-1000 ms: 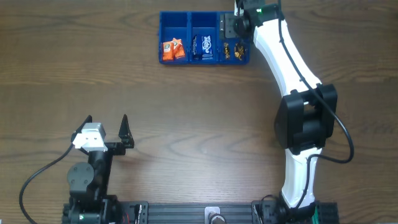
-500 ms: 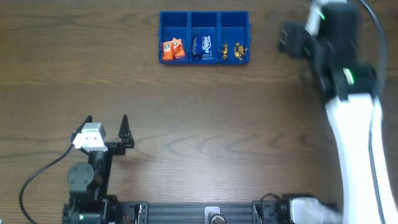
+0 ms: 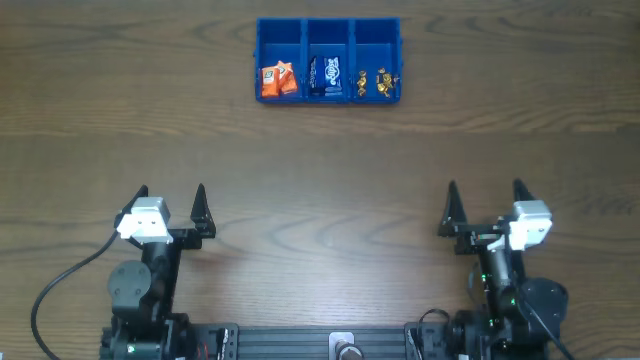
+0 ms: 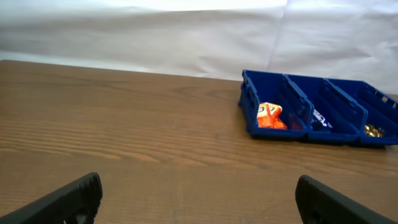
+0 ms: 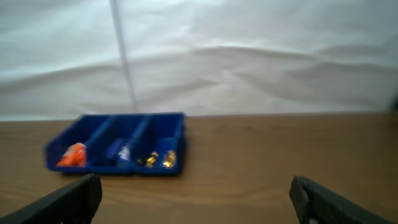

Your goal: Sort Candies Into Trays

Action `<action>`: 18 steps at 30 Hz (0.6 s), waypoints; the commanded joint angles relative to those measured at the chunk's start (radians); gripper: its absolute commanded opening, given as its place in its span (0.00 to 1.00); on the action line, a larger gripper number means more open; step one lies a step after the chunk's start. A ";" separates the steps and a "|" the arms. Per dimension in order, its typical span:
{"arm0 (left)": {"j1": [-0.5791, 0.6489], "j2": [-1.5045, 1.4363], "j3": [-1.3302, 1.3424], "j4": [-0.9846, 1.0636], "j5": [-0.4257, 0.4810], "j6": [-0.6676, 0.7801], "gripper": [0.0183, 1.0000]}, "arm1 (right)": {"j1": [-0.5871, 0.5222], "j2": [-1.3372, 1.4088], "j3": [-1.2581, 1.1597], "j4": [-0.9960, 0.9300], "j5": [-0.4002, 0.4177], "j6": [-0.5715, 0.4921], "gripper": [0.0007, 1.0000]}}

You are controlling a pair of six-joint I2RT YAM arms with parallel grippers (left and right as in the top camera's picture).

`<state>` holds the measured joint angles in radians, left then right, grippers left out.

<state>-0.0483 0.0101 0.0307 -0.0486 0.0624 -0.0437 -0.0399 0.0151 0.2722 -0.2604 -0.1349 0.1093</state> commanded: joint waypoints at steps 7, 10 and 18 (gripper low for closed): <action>0.004 -0.006 -0.026 -0.025 0.008 0.014 1.00 | 0.006 -0.011 -0.227 0.237 -0.129 0.047 1.00; 0.004 -0.006 -0.026 -0.025 0.008 0.014 1.00 | 0.005 -0.012 -0.266 0.245 -0.117 0.046 1.00; 0.004 -0.006 -0.026 -0.025 0.008 0.014 1.00 | -0.004 -0.012 -0.264 0.202 -0.102 0.046 1.00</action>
<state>-0.0483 0.0101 0.0307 -0.0486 0.0624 -0.0437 -0.0402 0.0109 0.0109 -0.0551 -0.2455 0.1486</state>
